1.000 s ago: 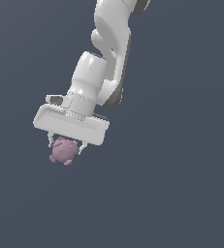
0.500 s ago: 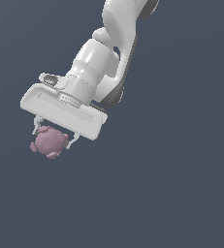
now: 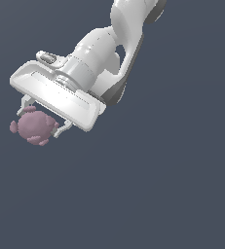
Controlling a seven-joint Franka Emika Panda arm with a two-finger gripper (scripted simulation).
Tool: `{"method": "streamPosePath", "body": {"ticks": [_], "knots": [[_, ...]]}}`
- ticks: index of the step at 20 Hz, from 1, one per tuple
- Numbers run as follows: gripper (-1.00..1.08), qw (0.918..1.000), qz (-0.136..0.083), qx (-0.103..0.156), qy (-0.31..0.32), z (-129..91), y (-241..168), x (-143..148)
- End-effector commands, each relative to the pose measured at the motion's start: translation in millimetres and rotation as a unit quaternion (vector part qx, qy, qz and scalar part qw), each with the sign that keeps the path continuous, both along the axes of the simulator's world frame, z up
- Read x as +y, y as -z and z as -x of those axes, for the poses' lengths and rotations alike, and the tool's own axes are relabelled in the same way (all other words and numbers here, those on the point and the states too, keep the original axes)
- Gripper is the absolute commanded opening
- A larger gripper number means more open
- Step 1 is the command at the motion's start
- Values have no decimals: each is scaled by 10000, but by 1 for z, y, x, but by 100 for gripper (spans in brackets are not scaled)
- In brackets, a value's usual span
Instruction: Pick up the object and move it to a goal position.
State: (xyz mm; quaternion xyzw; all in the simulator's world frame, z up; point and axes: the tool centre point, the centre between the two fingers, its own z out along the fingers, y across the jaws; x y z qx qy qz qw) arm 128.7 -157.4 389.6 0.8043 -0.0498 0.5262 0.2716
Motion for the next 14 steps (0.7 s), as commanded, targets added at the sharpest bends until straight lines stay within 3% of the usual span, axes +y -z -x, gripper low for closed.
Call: {"method": "streamPosePath", "body": {"ticks": [1,7,14], "knots": [[-100,9998,46,-157,71,2,-11,-2],[-100,9991,106,-362,168,5,-25,-4],[-100,9992,103,-354,180,6,-23,-5]]}}
